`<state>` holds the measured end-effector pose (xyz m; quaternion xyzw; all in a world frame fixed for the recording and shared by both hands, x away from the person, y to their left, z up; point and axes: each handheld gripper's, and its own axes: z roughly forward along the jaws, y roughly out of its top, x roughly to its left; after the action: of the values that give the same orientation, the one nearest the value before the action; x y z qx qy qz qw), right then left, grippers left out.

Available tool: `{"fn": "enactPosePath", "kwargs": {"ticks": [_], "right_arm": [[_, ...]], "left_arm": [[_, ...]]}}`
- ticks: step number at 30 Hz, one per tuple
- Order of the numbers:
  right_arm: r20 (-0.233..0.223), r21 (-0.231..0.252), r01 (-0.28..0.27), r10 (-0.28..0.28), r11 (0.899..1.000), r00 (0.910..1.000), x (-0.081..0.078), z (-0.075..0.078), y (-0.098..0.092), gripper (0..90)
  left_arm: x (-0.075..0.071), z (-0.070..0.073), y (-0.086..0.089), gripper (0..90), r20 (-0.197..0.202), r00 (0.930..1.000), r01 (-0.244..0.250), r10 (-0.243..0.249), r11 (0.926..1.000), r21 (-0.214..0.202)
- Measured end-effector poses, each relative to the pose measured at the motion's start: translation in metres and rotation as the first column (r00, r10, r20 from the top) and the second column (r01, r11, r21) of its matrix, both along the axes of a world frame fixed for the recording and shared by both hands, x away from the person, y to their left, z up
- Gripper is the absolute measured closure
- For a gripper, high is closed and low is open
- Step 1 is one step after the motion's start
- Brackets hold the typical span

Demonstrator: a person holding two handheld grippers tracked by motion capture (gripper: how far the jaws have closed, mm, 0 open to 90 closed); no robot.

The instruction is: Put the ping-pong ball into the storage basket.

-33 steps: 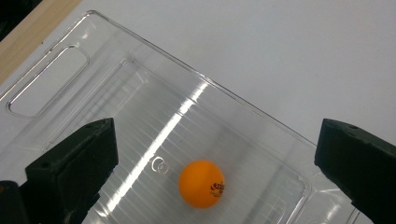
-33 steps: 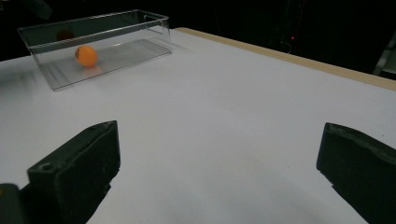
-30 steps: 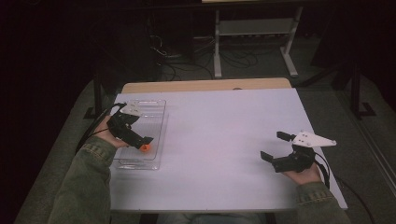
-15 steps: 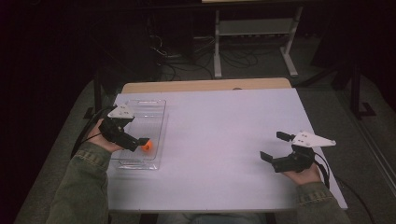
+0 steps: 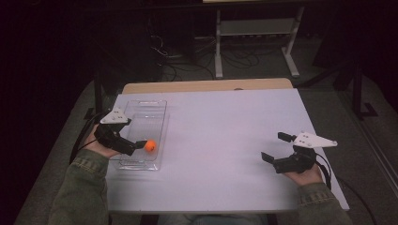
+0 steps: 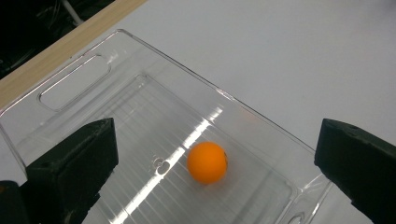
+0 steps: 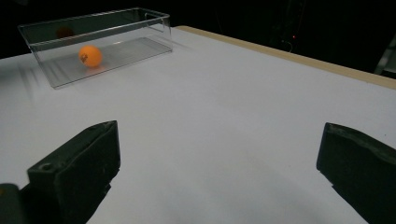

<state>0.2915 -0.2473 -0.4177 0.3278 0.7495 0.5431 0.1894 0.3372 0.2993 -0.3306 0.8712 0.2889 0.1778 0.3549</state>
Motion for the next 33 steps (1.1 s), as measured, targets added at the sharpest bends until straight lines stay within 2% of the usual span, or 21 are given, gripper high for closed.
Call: {"fn": "enactPosePath", "kwargs": {"ticks": [3, 7, 16, 22, 33], "right_arm": [[-0.002, -0.001, -0.002, 0.002, 1.0, 1.0, 0.0, 0.0, 0.0, 0.0], [-0.003, -0.001, -0.002, 0.002, 1.0, 1.0, 0.0, 0.0, 0.001, 0.0], [-0.004, -0.003, -0.002, 0.002, 1.0, 1.0, 0.0, 0.0, 0.001, 0.0], [-0.003, -0.005, -0.003, 0.003, 1.0, 1.0, 0.0, 0.0, 0.001, 0.0], [-0.005, -0.008, -0.005, 0.005, 1.0, 1.0, 0.0, -0.001, 0.001, 0.0]], "left_arm": [[-0.005, 0.0, 0.003, 0.0, 0.009, 1.0, -0.003, 0.003, 0.9998, -0.021], [-0.01, -0.003, 0.004, 0.0, 0.016, 0.9999, -0.005, 0.005, 0.9996, -0.027], [-0.019, -0.009, 0.016, 0.0, 0.029, 0.9989, -0.035, 0.037, 0.9972, -0.066], [-0.025, -0.012, 0.021, 0.0, 0.039, 0.998, -0.047, 0.05, 0.9961, -0.075], [-0.034, -0.02, 0.034, 0.0, 0.05, 0.9945, -0.085, 0.092, 0.989, -0.121]]}}
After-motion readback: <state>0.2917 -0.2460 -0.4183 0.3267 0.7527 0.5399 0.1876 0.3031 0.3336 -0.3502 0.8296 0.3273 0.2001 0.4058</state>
